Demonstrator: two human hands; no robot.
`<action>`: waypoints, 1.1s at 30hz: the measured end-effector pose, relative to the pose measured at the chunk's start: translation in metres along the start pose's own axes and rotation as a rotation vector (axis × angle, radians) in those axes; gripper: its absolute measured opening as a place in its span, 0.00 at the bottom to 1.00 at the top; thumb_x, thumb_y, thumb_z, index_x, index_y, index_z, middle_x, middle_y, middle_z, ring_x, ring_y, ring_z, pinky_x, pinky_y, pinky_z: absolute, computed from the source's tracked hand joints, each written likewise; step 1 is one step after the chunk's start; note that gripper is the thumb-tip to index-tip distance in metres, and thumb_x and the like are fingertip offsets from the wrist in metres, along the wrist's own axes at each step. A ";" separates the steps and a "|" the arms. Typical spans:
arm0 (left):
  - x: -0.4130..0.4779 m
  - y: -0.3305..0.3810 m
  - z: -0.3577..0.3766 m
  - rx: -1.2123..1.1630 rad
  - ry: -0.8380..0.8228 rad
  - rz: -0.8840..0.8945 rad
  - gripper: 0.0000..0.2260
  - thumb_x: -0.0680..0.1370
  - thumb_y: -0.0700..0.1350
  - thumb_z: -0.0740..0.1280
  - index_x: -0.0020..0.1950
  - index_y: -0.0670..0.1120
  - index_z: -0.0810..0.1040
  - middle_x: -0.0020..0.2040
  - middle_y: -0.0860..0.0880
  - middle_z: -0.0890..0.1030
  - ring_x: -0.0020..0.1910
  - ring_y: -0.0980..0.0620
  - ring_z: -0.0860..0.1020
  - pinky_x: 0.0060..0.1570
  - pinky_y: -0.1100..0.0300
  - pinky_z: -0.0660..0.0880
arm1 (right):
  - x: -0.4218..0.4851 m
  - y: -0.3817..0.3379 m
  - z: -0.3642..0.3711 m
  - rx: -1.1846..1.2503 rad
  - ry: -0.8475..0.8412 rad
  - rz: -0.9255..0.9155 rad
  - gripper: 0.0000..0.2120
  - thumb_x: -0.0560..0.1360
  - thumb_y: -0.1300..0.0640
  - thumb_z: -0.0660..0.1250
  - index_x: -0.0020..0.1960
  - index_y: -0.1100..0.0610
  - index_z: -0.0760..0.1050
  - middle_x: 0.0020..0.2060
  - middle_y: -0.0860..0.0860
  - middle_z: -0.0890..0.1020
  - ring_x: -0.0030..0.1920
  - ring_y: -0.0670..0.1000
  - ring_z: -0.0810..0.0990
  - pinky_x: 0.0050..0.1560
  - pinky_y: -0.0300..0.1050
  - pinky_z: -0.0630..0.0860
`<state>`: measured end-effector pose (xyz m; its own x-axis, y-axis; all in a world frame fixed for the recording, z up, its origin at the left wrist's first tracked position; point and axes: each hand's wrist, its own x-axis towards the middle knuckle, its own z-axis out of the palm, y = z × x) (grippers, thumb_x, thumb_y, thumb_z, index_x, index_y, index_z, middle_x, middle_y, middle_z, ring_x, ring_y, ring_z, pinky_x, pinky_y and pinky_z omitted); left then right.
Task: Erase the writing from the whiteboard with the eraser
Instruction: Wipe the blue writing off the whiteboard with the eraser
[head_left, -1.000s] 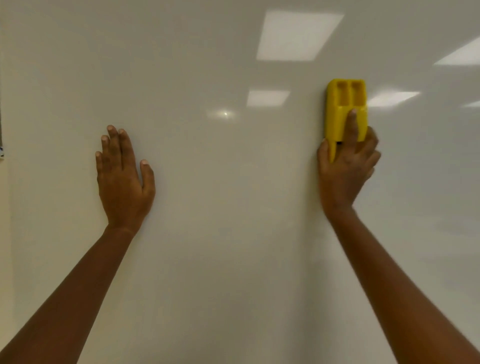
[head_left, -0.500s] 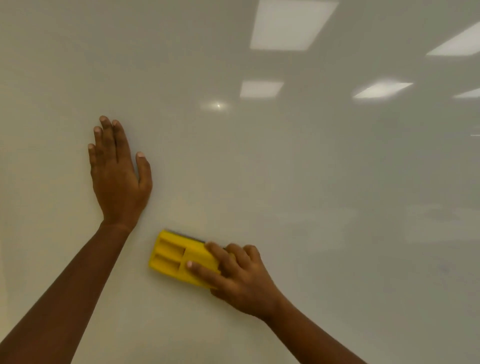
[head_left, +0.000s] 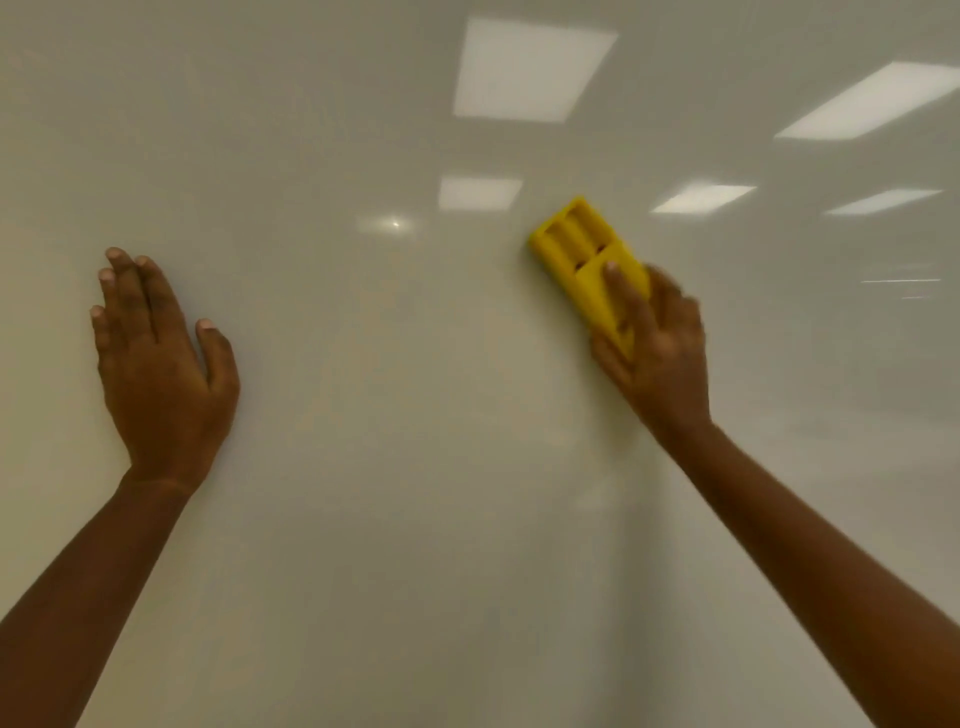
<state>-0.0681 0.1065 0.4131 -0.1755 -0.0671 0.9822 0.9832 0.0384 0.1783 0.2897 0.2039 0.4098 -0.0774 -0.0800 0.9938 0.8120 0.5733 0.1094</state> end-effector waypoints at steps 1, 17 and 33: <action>0.002 0.006 0.002 -0.005 0.003 -0.015 0.26 0.79 0.47 0.48 0.74 0.36 0.51 0.75 0.36 0.53 0.74 0.40 0.51 0.70 0.55 0.43 | 0.017 0.005 -0.001 0.007 0.024 0.065 0.25 0.75 0.51 0.63 0.69 0.58 0.67 0.62 0.67 0.72 0.50 0.67 0.75 0.50 0.59 0.74; 0.008 0.090 0.046 -0.039 -0.010 0.102 0.25 0.80 0.49 0.48 0.75 0.39 0.50 0.75 0.37 0.52 0.74 0.41 0.50 0.72 0.43 0.49 | 0.059 0.139 -0.024 -0.064 0.142 0.420 0.28 0.77 0.50 0.60 0.74 0.53 0.56 0.67 0.60 0.66 0.59 0.63 0.69 0.56 0.55 0.71; -0.039 0.105 0.053 -0.087 -0.035 0.029 0.25 0.81 0.50 0.46 0.75 0.40 0.49 0.75 0.38 0.52 0.74 0.42 0.51 0.72 0.43 0.52 | -0.095 0.175 -0.036 -0.062 0.338 1.060 0.27 0.78 0.54 0.61 0.73 0.57 0.57 0.67 0.64 0.65 0.65 0.64 0.66 0.64 0.49 0.60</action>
<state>0.0395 0.1663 0.3967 -0.1473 -0.0320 0.9886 0.9882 -0.0467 0.1457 0.4598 0.2823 0.3337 0.8260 0.2031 0.5258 0.4018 0.4421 -0.8020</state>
